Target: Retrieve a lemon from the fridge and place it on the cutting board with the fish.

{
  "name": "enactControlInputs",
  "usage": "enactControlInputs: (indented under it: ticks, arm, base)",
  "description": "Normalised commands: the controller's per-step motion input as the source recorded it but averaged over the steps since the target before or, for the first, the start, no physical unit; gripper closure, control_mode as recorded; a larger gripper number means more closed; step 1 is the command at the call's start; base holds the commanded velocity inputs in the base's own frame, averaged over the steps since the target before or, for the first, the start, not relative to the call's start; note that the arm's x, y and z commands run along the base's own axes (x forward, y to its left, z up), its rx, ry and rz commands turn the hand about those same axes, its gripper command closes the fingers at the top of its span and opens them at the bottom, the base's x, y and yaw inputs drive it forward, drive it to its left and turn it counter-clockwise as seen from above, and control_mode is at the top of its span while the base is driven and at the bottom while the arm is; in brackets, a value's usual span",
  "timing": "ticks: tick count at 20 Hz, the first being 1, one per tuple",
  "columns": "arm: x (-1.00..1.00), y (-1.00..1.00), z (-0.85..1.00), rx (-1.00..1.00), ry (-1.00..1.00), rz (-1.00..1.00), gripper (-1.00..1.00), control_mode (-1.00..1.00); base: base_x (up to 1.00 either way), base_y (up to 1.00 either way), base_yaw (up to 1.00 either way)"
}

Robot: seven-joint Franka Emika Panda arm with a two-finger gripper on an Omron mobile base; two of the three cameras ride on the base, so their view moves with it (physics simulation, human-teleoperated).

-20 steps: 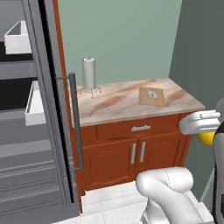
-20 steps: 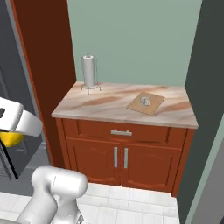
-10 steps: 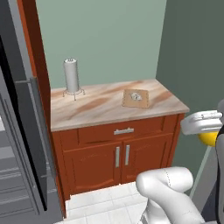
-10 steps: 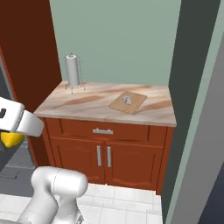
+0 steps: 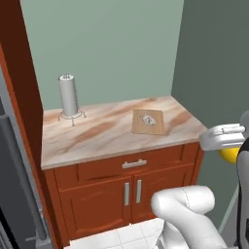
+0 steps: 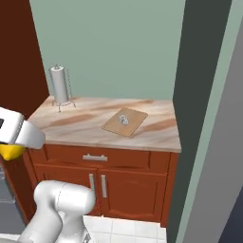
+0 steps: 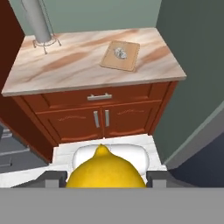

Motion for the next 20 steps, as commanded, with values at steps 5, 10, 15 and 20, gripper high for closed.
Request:
enactControlInputs:
  ticks: [5, 10, 15, 20]
  arm:
    - [0.00, 0.00, 0.00, 0.00, 0.00, 0.00, 1.00, 1.00]
    - [0.00, 0.00, 0.00, 0.00, 0.00, 0.00, 1.00, 1.00]
    - [0.00, 0.00, 0.00, 0.00, 0.00, 0.00, 1.00, 1.00]
    - [0.00, 0.00, 0.00, 0.00, 0.00, 0.00, 1.00, 1.00]
  base:
    - [0.79, -0.41, -0.04]
    - [0.82, -0.43, 0.00]
    - [0.53, -0.08, 0.00]
    - [0.49, -0.01, 0.00]
